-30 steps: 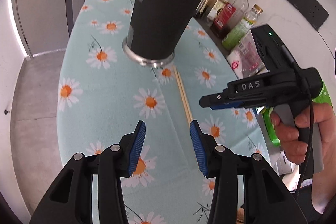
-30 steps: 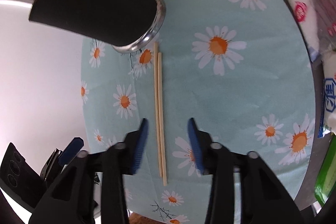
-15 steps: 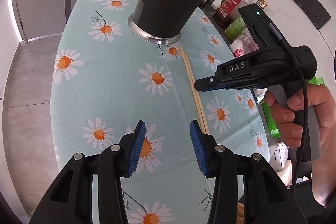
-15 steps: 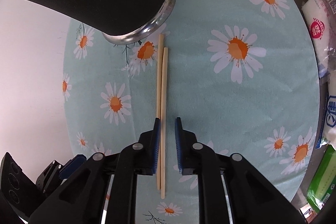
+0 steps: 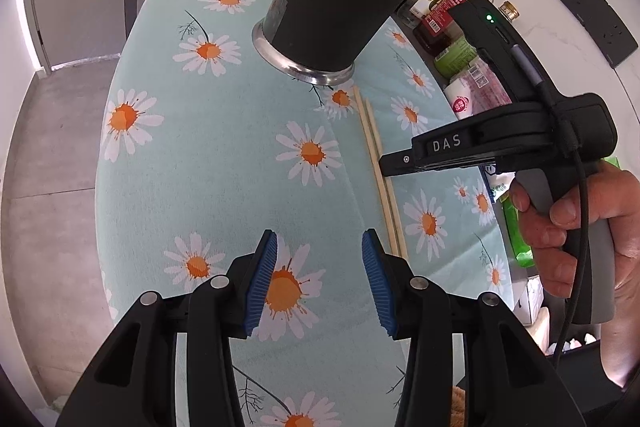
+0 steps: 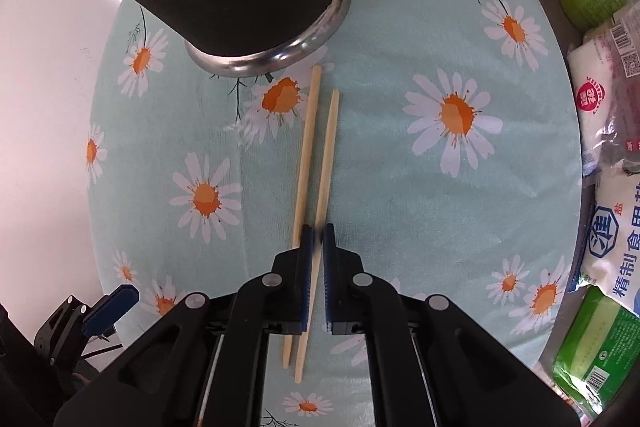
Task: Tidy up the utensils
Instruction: 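Grasp a chopstick with the right tool while the left tool grasps the other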
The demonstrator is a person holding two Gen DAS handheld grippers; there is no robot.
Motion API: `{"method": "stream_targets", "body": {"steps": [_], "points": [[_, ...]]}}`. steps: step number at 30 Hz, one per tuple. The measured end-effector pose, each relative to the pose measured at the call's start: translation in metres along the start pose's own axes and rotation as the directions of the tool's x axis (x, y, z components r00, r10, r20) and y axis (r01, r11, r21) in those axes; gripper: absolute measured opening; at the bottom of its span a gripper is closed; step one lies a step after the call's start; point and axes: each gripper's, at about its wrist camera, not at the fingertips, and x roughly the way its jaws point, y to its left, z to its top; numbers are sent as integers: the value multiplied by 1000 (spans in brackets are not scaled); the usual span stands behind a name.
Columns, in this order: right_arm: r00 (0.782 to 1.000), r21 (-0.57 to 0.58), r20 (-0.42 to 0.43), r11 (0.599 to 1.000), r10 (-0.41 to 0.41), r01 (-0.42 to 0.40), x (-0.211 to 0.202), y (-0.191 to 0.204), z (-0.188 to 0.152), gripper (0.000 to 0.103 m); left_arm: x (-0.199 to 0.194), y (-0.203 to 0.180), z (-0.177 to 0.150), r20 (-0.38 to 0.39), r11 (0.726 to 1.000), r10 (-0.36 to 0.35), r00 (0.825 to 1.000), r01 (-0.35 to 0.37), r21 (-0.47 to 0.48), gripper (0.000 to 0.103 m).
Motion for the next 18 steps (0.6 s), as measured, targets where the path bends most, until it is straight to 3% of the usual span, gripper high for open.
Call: {"method": "stream_targets", "body": {"steps": [5, 9, 18], "points": [[999, 13, -19, 1000, 25, -25, 1, -5, 4, 5, 2, -3, 3, -16, 1000, -5, 1000, 6, 10, 43], [995, 63, -44, 994, 91, -88, 2, -19, 8, 5, 3, -6, 8, -31, 1000, 7, 1000, -7, 7, 43], [984, 73, 9, 982, 175, -176, -29, -59, -1, 5, 15, -31, 22, -80, 999, 40, 996, -39, 16, 43]]}}
